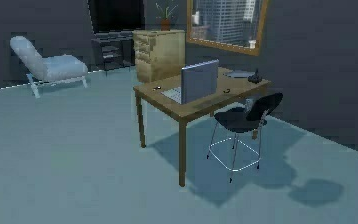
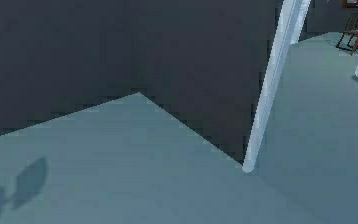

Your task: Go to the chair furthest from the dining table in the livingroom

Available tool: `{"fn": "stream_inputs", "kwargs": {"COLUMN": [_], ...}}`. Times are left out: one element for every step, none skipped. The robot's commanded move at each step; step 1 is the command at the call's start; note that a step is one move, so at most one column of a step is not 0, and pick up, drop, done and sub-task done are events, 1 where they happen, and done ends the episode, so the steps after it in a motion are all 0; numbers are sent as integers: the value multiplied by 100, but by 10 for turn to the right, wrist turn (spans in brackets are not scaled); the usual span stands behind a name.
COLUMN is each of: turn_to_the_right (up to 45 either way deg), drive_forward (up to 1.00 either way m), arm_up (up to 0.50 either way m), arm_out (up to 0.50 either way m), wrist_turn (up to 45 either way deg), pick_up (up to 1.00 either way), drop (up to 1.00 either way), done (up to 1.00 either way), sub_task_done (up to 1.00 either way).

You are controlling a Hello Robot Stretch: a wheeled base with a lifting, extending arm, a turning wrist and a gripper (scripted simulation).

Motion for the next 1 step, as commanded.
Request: {"fn": "stream_inputs", "kwargs": {"turn_to_the_right": [60], "drive_forward": [0], "arm_up": [0], "arm_out": [0], "wrist_turn": [0], "pick_up": [0], "drop": [0], "done": [0], "sub_task_done": [0]}}
